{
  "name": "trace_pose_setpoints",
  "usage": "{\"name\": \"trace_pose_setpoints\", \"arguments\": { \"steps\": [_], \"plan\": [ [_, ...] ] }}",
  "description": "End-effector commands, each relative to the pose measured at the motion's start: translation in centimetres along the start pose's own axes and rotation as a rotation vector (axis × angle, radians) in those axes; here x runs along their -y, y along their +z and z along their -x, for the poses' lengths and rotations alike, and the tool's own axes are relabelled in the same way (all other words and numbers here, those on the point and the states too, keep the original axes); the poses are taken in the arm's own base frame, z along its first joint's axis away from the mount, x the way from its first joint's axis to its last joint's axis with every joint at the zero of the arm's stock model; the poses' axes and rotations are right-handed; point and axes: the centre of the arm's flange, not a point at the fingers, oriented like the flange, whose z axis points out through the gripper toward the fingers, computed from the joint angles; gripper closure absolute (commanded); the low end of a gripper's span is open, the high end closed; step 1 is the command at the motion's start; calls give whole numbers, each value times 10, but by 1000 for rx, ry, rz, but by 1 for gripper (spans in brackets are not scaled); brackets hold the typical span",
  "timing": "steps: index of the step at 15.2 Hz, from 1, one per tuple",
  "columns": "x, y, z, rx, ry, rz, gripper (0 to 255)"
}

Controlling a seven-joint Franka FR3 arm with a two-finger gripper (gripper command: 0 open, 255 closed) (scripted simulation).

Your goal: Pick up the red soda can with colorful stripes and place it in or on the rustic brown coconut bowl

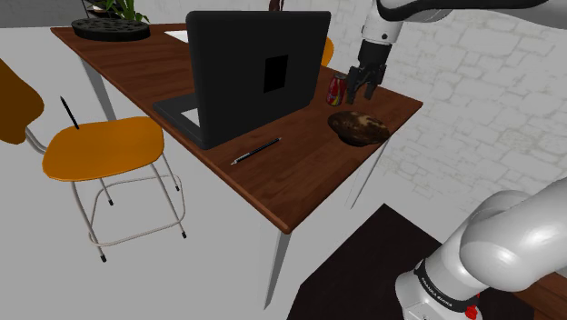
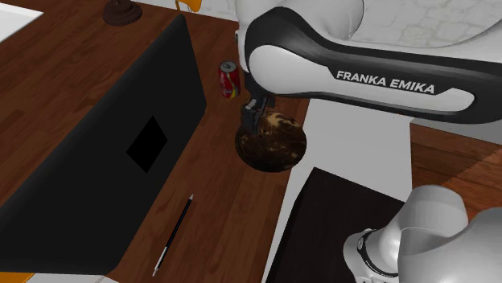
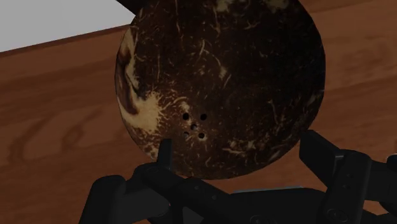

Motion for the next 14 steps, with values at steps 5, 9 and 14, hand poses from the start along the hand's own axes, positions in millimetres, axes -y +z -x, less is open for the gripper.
{"name": "trace_pose_setpoints", "arguments": {
  "steps": [5, 9, 14],
  "plan": [
    [-49, -11, -64, -16, 30, -23, 0],
    [-80, -18, -106, -26, 49, -39, 0],
    [-121, -26, -157, -38, 74, -59, 0]
  ]
}}
